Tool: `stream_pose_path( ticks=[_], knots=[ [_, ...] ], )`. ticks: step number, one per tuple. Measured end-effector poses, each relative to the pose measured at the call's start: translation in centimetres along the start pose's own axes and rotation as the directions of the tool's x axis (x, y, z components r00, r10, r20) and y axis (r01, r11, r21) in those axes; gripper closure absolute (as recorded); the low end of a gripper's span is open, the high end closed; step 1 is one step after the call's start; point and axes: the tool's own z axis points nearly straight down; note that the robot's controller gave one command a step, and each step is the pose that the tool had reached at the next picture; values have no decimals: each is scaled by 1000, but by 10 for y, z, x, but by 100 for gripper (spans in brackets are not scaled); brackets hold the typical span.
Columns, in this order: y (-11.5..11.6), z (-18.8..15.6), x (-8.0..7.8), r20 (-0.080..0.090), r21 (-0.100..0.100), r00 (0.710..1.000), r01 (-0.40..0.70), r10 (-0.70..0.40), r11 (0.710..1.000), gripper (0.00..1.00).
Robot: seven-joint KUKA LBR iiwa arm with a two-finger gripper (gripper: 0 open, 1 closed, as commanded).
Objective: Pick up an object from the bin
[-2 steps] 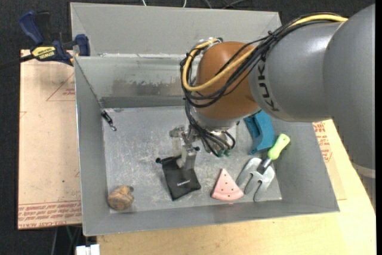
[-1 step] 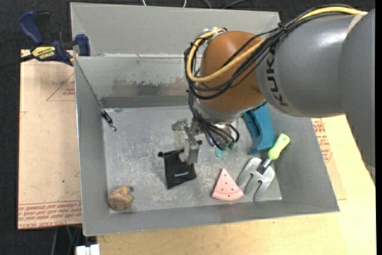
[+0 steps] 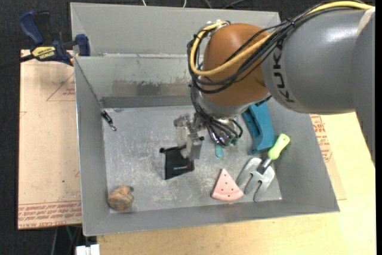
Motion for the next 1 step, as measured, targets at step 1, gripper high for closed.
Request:
stream_pose_path(
  ticks=[1],
  knots=[
    [0, -18, -1, 3, 0, 1000, -1, 1, 1000, 100]
  ],
)
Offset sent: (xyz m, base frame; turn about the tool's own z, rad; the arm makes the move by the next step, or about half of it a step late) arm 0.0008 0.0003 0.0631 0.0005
